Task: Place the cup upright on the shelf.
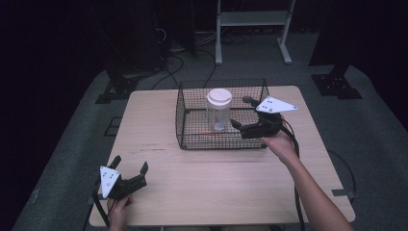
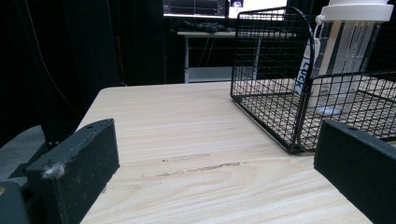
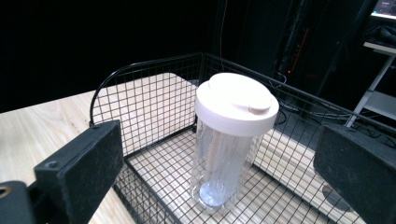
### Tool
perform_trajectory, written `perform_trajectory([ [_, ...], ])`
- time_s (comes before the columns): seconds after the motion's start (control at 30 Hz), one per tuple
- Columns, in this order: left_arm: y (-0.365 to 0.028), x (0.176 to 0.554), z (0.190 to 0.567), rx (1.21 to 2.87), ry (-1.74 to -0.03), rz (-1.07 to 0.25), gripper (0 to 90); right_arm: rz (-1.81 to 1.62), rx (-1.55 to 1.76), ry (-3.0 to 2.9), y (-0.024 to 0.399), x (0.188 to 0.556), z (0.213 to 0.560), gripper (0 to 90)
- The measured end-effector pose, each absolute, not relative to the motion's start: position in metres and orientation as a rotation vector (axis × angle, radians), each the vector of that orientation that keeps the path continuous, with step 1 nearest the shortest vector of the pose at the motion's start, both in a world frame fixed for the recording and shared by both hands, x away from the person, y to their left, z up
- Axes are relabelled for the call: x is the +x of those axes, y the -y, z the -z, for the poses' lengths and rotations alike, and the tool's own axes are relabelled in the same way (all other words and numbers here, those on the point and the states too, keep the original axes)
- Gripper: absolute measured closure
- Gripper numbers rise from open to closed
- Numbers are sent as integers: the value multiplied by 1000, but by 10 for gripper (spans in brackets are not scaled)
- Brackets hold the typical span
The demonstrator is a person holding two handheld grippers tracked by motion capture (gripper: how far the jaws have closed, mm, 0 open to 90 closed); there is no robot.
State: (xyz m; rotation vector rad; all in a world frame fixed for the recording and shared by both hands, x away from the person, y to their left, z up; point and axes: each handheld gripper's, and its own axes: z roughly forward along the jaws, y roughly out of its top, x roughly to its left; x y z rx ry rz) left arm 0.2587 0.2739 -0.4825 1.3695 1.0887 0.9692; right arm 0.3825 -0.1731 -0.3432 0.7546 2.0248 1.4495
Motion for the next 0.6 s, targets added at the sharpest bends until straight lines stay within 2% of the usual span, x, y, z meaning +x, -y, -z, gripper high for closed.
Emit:
perform_trajectory([
  [0.6, -274, 259, 482, 1369, -1092, -964, 0, -1436, 761, -2035, 194, 360, 355, 11],
])
